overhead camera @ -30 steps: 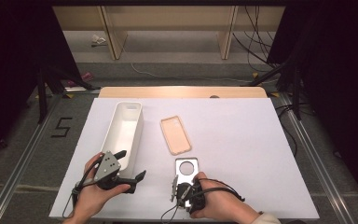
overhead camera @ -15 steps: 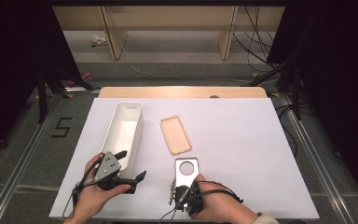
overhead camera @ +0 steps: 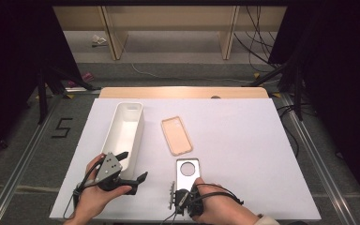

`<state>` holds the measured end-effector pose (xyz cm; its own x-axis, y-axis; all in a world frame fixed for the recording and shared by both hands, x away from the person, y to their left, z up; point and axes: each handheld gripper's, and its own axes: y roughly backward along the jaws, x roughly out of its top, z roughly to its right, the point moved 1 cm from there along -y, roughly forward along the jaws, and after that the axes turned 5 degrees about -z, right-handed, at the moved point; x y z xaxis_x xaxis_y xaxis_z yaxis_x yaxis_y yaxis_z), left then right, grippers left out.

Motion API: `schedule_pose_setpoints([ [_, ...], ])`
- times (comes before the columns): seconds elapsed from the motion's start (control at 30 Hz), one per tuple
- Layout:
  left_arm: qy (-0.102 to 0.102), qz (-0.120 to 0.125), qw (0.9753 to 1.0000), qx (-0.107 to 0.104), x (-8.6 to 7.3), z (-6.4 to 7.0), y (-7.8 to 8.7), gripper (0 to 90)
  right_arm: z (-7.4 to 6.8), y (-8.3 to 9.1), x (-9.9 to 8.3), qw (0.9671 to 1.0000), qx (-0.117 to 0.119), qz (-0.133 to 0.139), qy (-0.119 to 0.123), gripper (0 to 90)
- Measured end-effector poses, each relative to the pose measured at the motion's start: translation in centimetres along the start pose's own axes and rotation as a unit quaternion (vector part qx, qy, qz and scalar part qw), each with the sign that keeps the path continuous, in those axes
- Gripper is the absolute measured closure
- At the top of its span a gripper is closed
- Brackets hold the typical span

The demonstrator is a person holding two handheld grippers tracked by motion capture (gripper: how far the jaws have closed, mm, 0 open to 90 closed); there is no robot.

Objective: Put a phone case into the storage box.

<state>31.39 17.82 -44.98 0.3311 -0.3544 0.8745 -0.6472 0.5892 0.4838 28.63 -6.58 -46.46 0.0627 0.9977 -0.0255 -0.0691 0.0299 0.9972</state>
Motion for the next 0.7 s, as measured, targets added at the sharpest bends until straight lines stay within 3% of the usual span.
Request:
schedule_pose_setpoints([
  [0.7,0.0,0.001,1.0,-0.001,-0.01,0.06,-0.02,6.1,-0.09,-0.06,-0.25,0.9999,-0.003,0.008,0.013,88.7],
])
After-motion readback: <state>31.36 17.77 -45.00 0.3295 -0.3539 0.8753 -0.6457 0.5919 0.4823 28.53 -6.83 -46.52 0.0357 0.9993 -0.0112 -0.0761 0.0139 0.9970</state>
